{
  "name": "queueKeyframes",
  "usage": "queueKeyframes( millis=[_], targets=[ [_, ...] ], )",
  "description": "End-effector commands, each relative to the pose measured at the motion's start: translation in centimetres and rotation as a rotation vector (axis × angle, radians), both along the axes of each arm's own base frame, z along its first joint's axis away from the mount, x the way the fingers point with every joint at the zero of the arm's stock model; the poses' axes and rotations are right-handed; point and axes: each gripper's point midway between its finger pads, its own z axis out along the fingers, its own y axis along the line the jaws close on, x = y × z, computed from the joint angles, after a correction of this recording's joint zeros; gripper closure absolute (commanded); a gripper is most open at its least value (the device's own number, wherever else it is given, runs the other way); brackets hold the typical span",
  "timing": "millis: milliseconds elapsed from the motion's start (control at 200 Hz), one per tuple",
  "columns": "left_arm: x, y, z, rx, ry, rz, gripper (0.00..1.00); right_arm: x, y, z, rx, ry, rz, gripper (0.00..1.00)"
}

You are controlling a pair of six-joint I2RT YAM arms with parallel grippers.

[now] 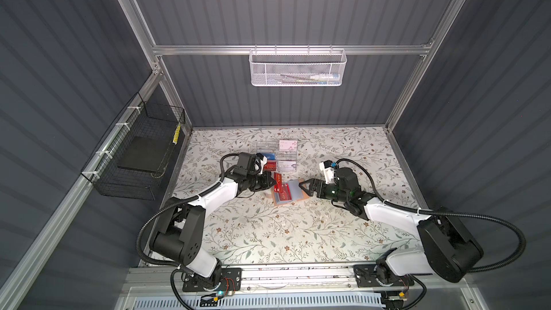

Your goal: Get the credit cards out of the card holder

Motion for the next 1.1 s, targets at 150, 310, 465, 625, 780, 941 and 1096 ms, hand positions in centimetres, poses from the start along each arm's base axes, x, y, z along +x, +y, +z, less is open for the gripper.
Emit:
queueKeyframes(
  millis=[150,310,465,625,780,941,1096],
  targets=[
    [2.4,2.1,4.5,0.177,-0.145,0.013,1.0,0.0,-0.8,2.7,-0.132,-0.023,-0.059,0.01],
    [4.5,3.7,8.1,0.322,-0.311,-0.001,1.0,0.5,-1.0,4.9,-0.246,-0.058,-0.076,0.01],
    [6.4,3.8,10.6,0.447,-0.475,-0.117,1.0,1.8,-0.9,6.8,-0.312,-0.107,-0.086,0.01],
    [8.1,4.0,12.6,0.603,-0.645,-0.264,1.0,3.5,-0.6,7.8,-0.35,-0.157,-0.102,0.01],
    [8.7,4.0,12.4,0.722,-0.784,-0.407,1.0,4.6,0.5,6.8,-0.367,-0.181,-0.074,0.01],
    [9.0,3.7,11.3,0.788,-0.812,-0.578,1.0,5.5,1.4,5.2,-0.398,-0.194,-0.033,0.01],
    [9.4,3.3,9.9,0.826,-0.835,-0.755,1.0,5.5,1.3,4.4,-0.388,-0.242,-0.035,0.01]
  ],
)
